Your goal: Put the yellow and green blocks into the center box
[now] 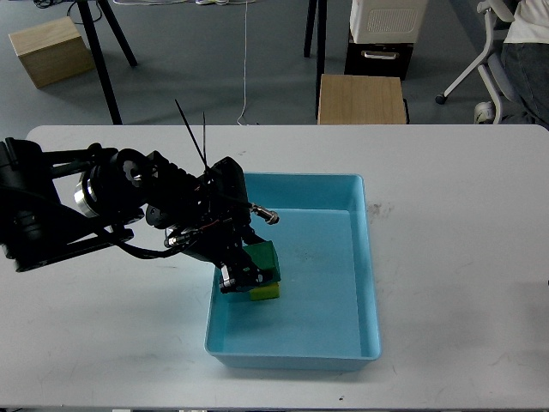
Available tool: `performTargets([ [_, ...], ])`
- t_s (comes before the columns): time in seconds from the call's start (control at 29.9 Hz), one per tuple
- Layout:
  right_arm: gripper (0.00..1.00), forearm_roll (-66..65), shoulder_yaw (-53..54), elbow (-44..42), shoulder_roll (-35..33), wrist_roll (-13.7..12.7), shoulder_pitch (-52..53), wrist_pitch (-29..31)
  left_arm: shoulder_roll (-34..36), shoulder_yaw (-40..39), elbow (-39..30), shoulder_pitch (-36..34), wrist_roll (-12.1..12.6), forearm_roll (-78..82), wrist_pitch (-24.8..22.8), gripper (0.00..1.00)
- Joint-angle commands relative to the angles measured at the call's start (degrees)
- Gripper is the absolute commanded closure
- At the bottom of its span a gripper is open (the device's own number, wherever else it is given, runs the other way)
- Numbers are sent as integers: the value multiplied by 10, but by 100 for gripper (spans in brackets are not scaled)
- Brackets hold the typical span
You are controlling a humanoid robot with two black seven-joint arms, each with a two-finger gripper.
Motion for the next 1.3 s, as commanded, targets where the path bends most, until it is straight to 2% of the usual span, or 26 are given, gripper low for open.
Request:
performTargets([
  [0.0, 1, 1, 0, 0, 0, 0, 1, 0, 1, -5, 0, 8, 0, -7, 0, 32],
  [0.1, 1, 0, 0, 0, 0, 0, 1, 0, 1, -6, 0, 11, 0, -7, 0, 25],
  [0.3, 1, 0, -1, 1, 0, 0, 1, 0, 4, -42, -1, 13, 0, -10, 0, 1],
  [0.4, 1, 0, -3, 2, 0, 0, 4, 0, 17, -85, -11, 9, 0, -31, 0, 0],
  [0.57, 1, 3, -10, 8, 0, 1, 29, 2, 87, -121, -101, 7, 0, -111, 0, 0],
  [0.74, 1, 4, -30, 7, 2, -1, 88, 6, 93, -187, -102, 34, 0, -254, 0, 0],
  [0.8, 1, 10, -35, 6, 3, -4, 121, 7, 97, -233, -102, 76, 0, -354, 0, 0],
  [0.9, 1, 59, -60, 2, 4, -9, 175, 8, 102, -333, -108, 177, 0, -465, 0, 0],
  [1.04, 1, 224, -114, -2, 2, -29, 220, 12, 78, -463, -108, 315, 0, -527, 135, 0],
  [1.07, 1, 268, -121, -5, 2, -36, 228, 14, 68, -480, -107, 341, 13, -548, 156, 0],
  [1.14, 1, 378, -125, -8, 1, -57, 241, 26, 51, -511, -105, 401, 19, -615, 176, 0],
  [1.27, 1, 562, -117, -17, 0, -98, 243, 75, -1, -577, -101, 511, 15, -808, 175, 0],
])
